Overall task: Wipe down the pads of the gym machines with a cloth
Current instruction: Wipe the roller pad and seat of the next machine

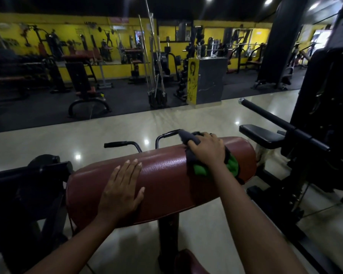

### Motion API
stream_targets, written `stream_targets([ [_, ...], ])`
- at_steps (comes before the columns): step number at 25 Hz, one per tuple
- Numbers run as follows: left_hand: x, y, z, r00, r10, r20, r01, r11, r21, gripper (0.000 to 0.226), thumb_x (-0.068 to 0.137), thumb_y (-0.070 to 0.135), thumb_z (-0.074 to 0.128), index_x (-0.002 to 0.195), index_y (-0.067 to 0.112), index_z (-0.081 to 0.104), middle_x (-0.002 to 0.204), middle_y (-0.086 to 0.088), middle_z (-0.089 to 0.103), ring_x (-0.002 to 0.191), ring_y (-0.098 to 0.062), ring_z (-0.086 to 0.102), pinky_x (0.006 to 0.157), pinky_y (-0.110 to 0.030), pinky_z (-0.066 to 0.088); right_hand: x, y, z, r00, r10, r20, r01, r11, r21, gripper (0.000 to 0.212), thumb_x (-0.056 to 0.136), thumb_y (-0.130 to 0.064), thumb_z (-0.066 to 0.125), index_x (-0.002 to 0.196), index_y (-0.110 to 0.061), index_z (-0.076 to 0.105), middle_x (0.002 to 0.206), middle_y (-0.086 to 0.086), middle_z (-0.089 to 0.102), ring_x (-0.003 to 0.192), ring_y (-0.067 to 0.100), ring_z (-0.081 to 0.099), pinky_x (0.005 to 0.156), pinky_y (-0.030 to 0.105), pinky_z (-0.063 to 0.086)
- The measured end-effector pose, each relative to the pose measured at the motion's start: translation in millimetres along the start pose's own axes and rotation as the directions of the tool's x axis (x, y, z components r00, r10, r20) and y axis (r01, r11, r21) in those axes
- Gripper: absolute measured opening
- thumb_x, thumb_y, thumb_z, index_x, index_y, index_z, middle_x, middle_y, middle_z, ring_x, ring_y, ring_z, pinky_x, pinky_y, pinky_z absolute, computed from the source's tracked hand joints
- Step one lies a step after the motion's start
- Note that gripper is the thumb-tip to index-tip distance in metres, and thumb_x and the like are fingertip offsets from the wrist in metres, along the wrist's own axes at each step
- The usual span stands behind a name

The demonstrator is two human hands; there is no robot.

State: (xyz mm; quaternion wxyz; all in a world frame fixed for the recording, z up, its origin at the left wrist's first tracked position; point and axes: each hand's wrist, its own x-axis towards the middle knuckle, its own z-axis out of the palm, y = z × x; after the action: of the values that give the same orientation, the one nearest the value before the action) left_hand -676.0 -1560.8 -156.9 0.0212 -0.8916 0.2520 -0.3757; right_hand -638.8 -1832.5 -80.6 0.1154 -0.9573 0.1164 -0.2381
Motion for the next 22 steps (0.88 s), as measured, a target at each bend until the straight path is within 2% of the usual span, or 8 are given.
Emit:
stream_targets([
  [4, 0.8, 2.6, 2.6, 0.999, -0.007, -0.031, 0.007, 1.0, -0.006, 0.058, 0.087, 0.035, 0.039, 0.133, 0.001, 0.043, 0.134, -0.02, 0.054, 0.123, -0.034, 0.053, 0.107, -0.043, 0.029, -43.1, -29.8, 16.1, 0.987, 0.112, -0.118, -0.103, 0.992, 0.079, 0.048, 0.079, -0.045, 0.038, 0.114, -0.024, 0.062, 0.127, 0.006, 0.055, 0.117, 0.032, 0.043, 0.094, 0.045, 0.03],
  [6, 0.7, 2.2, 2.1, 0.999, -0.006, -0.04, 0.006, 1.0, -0.002, 0.058, 0.087, 0.035, 0.038, 0.134, 0.001, 0.043, 0.133, -0.021, 0.054, 0.123, -0.034, 0.053, 0.106, -0.044, 0.031, -91.0, -56.3, 31.8, 0.987, -0.006, -0.161, 0.032, 0.987, 0.158, 0.054, 0.073, -0.049, 0.04, 0.121, -0.031, 0.056, 0.134, 0.005, 0.051, 0.121, 0.031, 0.039, 0.097, 0.047, 0.029],
  [9, -0.5, 2.5, 0.6, 0.999, -0.005, -0.033, 0.005, 1.0, -0.001, 0.059, 0.087, 0.035, 0.038, 0.134, 0.0, 0.045, 0.134, -0.021, 0.053, 0.124, -0.033, 0.052, 0.107, -0.044, 0.031, -98.5, -29.5, 35.1, 0.956, -0.268, -0.122, 0.277, 0.959, 0.062, 0.056, 0.073, -0.053, 0.043, 0.125, -0.034, 0.049, 0.137, 0.003, 0.047, 0.12, 0.026, 0.037, 0.093, 0.041, 0.028],
  [10, -0.6, 2.5, 0.6, 0.999, -0.007, -0.031, 0.007, 1.0, 0.0, 0.058, 0.087, 0.035, 0.038, 0.133, 0.0, 0.046, 0.134, -0.021, 0.054, 0.124, -0.033, 0.052, 0.107, -0.044, 0.03, -84.2, -12.9, 30.6, 0.958, -0.253, -0.136, 0.263, 0.963, 0.057, 0.056, 0.073, -0.053, 0.042, 0.124, -0.033, 0.051, 0.137, 0.003, 0.049, 0.12, 0.027, 0.04, 0.092, 0.041, 0.029],
  [13, 0.9, 3.8, -2.8, 1.0, -0.021, -0.003, 0.021, 1.0, -0.013, 0.059, 0.086, 0.037, 0.039, 0.133, 0.001, 0.046, 0.133, -0.02, 0.054, 0.124, -0.032, 0.052, 0.108, -0.043, 0.029, -44.4, 18.5, 9.6, 0.995, 0.011, -0.094, -0.001, 0.994, 0.112, 0.055, 0.08, -0.051, 0.037, 0.128, -0.03, 0.052, 0.142, 0.005, 0.042, 0.128, 0.03, 0.036, 0.098, 0.046, 0.028],
  [17, 1.4, 5.8, -10.6, 0.993, -0.059, 0.106, 0.064, 0.997, -0.047, 0.064, 0.086, 0.044, 0.039, 0.135, 0.004, 0.044, 0.137, -0.018, 0.051, 0.13, -0.031, 0.045, 0.111, -0.043, 0.025, -71.3, -16.8, 19.1, 0.974, 0.181, -0.132, -0.157, 0.972, 0.174, 0.048, 0.085, -0.042, 0.048, 0.131, -0.031, 0.048, 0.146, 0.005, 0.036, 0.13, 0.033, 0.031, 0.102, 0.051, 0.025],
  [20, 3.3, 14.7, -21.2, 0.979, -0.104, 0.176, 0.121, 0.989, -0.086, 0.064, 0.086, 0.044, 0.037, 0.135, 0.003, 0.044, 0.139, -0.017, 0.048, 0.132, -0.028, 0.037, 0.114, -0.041, 0.014, -128.9, -54.1, 30.4, 0.995, 0.024, -0.093, -0.005, 0.981, 0.194, 0.058, 0.074, -0.039, 0.048, 0.132, -0.035, 0.045, 0.141, 0.01, 0.042, 0.119, 0.035, 0.035, 0.088, 0.053, 0.041],
  [22, 0.0, 25.9, -31.9, 0.964, -0.168, 0.205, 0.2, 0.968, -0.148, 0.064, 0.088, 0.043, 0.033, 0.136, 0.002, 0.043, 0.143, -0.016, 0.045, 0.136, -0.027, 0.031, 0.115, -0.038, 0.005, -149.2, -53.6, 27.6, 0.995, -0.1, 0.029, 0.09, 0.963, 0.254, 0.061, 0.076, -0.025, 0.055, 0.136, -0.033, 0.043, 0.147, 0.012, 0.033, 0.123, 0.037, 0.028, 0.094, 0.054, 0.036],
])
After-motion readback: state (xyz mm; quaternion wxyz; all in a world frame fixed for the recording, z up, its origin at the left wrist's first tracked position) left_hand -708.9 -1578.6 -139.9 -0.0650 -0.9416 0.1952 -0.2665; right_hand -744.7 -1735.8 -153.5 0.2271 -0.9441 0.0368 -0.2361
